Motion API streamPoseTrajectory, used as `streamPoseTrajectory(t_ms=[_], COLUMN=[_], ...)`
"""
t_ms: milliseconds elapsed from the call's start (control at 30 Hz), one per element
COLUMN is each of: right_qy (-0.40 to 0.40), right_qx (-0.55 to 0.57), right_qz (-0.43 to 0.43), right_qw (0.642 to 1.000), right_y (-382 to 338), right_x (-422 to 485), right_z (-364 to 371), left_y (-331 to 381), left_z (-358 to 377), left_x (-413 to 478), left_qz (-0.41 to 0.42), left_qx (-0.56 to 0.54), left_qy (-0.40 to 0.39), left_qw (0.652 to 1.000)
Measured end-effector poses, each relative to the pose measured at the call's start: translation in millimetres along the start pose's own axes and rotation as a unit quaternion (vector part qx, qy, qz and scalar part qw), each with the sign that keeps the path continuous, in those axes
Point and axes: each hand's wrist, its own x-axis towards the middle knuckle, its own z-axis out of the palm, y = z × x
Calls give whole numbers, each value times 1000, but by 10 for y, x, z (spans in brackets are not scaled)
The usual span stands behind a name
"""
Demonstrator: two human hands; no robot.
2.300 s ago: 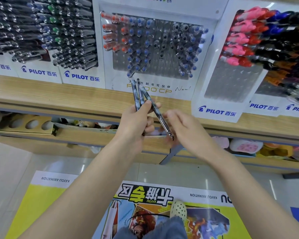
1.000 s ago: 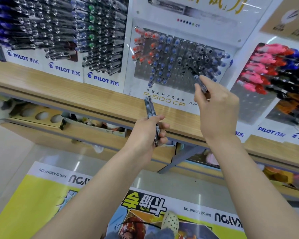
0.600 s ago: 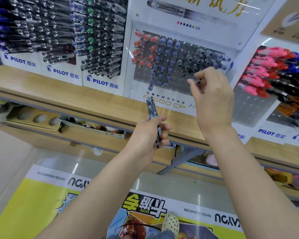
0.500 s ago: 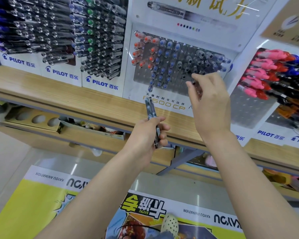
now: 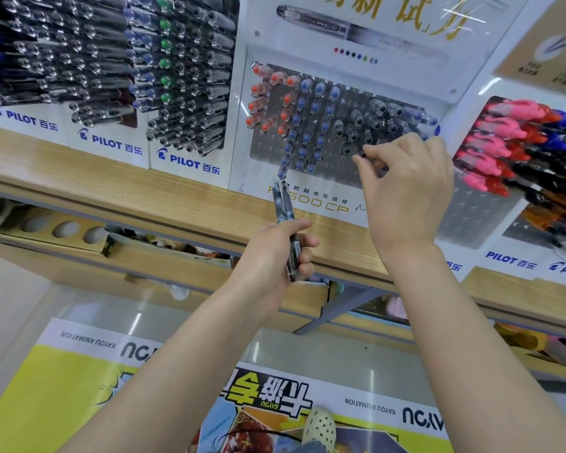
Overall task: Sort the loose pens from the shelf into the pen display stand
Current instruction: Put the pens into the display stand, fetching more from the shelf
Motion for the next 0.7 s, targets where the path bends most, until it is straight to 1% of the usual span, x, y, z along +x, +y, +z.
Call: streamPoseTrajectory(t_ms=[100,200,267,333,400,467,500,567,633,667,700], right_qy=[-15,-58,-101,-177,-275,-365,-396,-427,-439,-440,-432], right_qx=[7,61,122,168,194,220,241,313,377,396,407], right_qz=[15,51,80,106,145,183,205,270,326,344,358], right_qw=[1000,995,984,964,930,886,862,804,747,729,721], right_y=[-15,-91,-177,-246,-288,-313,-312,-304,-289,-280,-280], right_x=[1,-48,-135,-270,-394,-461,-483,-509,-538,-560,-580], right_z=[1,-66,-174,-271,-330,-367,-376,-407,-438,-448,-459], left_y=[13,13,8,-4,-37,-96,-132,-190,-231,-247,-260], left_z=[-7,-48,-88,-114,-133,-143,-148,-160,-177,-183,-181], left_x=[-16,6,18,13,-8,-40,-59,-93,-115,-124,-132], left_qz=[-5,0,8,23,35,43,46,50,53,55,59], left_qx=[-3,-3,5,22,50,107,139,186,217,231,241], left_qy=[-12,-29,-50,-67,-83,-106,-114,-121,-129,-133,-134], left_qw=[1000,1000,999,997,995,988,983,974,966,962,960])
